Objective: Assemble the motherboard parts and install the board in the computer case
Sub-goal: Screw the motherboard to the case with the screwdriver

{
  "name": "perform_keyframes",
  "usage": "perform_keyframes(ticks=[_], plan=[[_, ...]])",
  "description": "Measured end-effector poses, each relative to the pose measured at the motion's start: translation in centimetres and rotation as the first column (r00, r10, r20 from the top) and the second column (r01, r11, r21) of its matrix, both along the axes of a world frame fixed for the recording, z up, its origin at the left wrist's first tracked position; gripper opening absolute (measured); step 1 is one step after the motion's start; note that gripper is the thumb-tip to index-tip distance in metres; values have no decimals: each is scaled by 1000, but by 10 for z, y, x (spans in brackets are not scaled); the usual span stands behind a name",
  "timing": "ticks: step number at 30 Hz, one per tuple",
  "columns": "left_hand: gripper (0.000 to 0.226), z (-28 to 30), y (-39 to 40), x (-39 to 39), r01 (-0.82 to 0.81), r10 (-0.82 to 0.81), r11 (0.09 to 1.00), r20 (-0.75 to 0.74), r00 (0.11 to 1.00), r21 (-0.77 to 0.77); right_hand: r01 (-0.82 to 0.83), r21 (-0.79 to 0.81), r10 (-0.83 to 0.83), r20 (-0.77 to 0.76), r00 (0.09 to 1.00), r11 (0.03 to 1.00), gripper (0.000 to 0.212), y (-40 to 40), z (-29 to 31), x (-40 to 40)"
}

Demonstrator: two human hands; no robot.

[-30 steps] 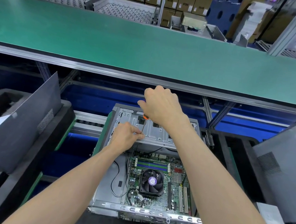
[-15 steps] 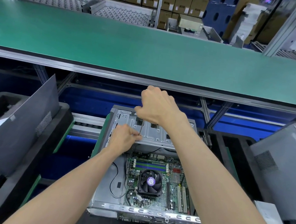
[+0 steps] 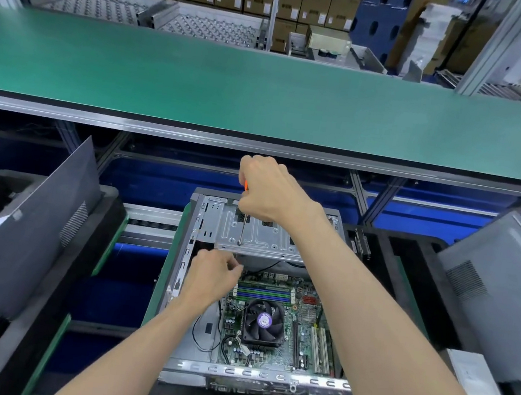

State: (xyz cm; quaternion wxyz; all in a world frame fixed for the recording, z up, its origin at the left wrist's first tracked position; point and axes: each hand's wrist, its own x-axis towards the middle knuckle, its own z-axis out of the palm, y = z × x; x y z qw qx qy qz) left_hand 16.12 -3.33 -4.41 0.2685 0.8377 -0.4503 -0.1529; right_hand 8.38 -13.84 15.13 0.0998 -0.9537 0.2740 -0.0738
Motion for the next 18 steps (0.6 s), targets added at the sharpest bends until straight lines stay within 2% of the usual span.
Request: perform_keyframes(ticks=[3, 5, 7, 10, 12, 15, 18], plan=[[23, -13, 4, -7, 71, -83, 934, 19, 996, 350, 53, -131, -55, -13, 998, 990, 14, 1, -3, 3], [17, -19, 7, -13, 97, -110, 881, 2, 994, 463, 91, -210, -102, -38, 994, 974, 24, 0, -3, 4], [7, -25, 8, -15, 125, -137, 843, -16, 990, 523, 94, -188, -105, -50, 993, 978, 30, 0, -1, 2], [28, -34, 8, -15, 122, -137, 824, -15, 990, 554, 38, -55, -41, -41, 998, 998, 11, 1, 5, -1], [40, -37, 7, -14, 112, -131, 838, -2, 991, 534, 25, 4, -24, -22, 999, 1000, 23, 1, 6, -3], [59, -37, 6, -16, 101, -133, 868, 30, 991, 486, 30, 13, -30, 3, 1000, 999, 24, 0, 4, -4], [72, -38, 6, -18, 114, -153, 892, 55, 987, 437, 53, -60, -53, -2, 999, 997, 15, -2, -1, 0]])
